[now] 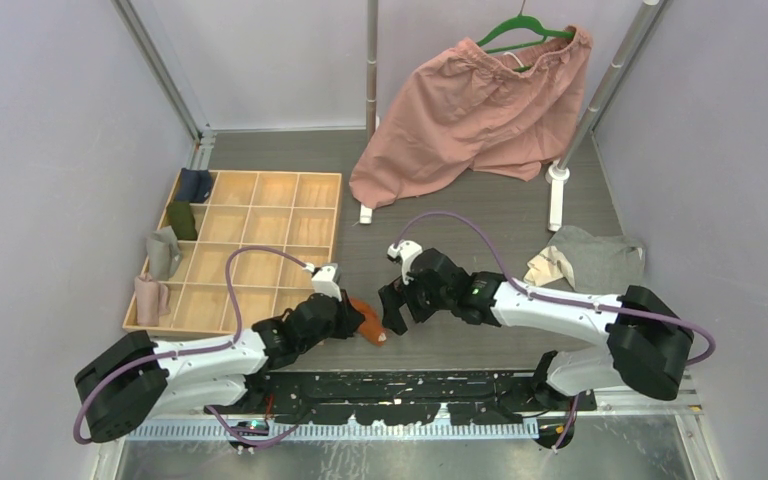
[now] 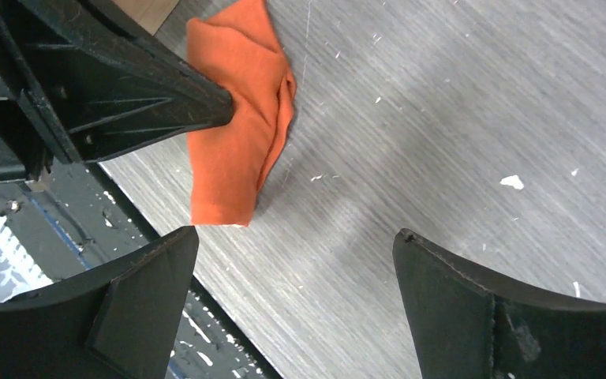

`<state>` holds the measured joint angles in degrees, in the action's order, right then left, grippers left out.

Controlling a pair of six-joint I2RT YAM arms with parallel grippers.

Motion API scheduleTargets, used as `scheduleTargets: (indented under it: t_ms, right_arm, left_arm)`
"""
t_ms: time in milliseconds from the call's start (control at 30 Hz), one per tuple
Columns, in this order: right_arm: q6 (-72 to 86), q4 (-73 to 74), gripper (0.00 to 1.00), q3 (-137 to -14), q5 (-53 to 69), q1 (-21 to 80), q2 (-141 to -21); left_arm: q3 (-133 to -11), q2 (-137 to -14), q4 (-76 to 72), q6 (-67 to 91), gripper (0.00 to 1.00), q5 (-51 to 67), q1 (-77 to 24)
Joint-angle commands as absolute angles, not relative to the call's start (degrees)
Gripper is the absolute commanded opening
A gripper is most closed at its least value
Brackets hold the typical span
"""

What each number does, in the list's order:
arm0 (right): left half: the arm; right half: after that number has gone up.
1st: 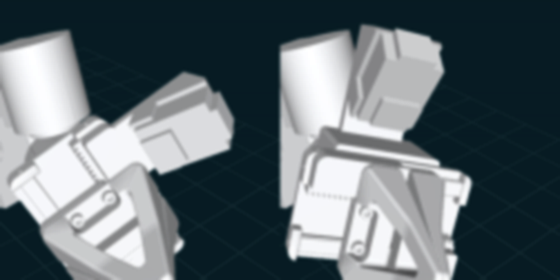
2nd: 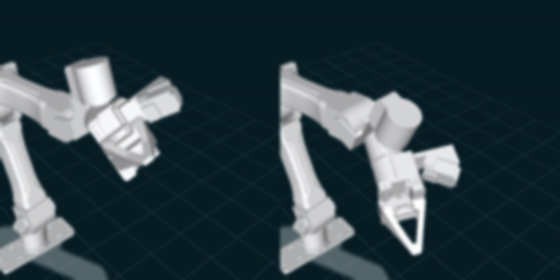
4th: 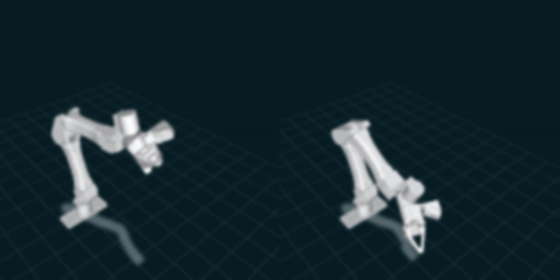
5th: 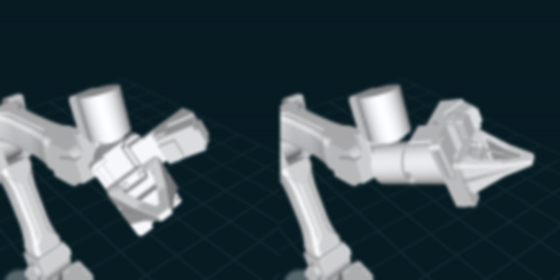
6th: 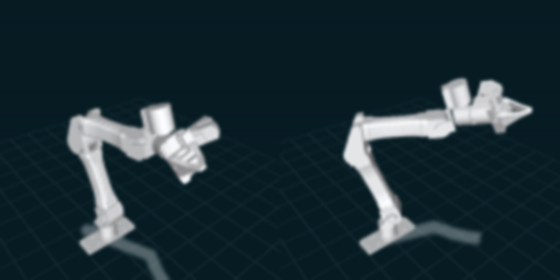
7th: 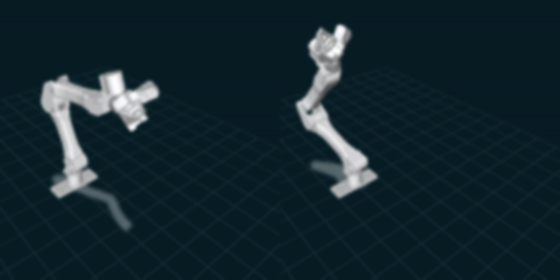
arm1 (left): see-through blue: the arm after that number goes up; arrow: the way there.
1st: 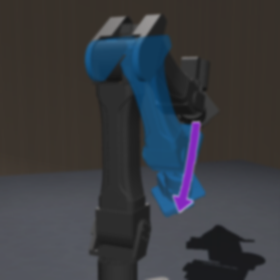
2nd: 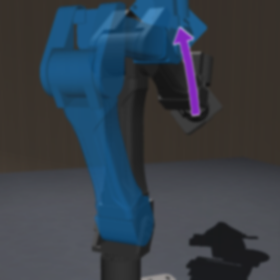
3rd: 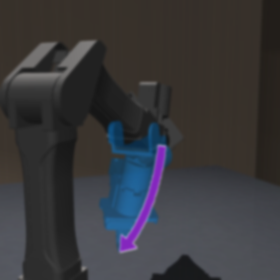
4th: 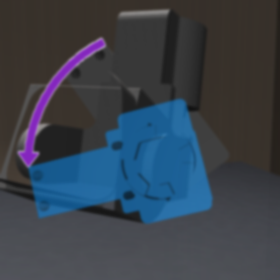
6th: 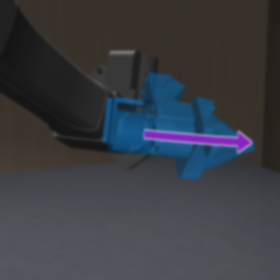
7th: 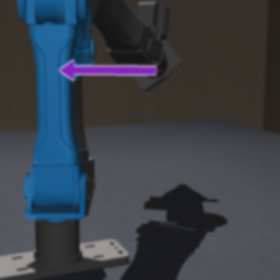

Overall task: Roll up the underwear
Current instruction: Roll the underwear to the center of the board, then pick up the underwear from the center of the board.

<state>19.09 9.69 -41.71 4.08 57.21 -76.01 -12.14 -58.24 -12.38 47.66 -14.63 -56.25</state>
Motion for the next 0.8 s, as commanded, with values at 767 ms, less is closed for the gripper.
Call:
scheduleTargets:
  t_ms: [767]
  right_arm:
    - [8.61, 0.19, 0.80, -52.98, 21.56, 55.12, -99.69]
  left_arm:
    - [-13.36, -63.09, -10.62, 46.50, 0.01, -15.39, -56.34]
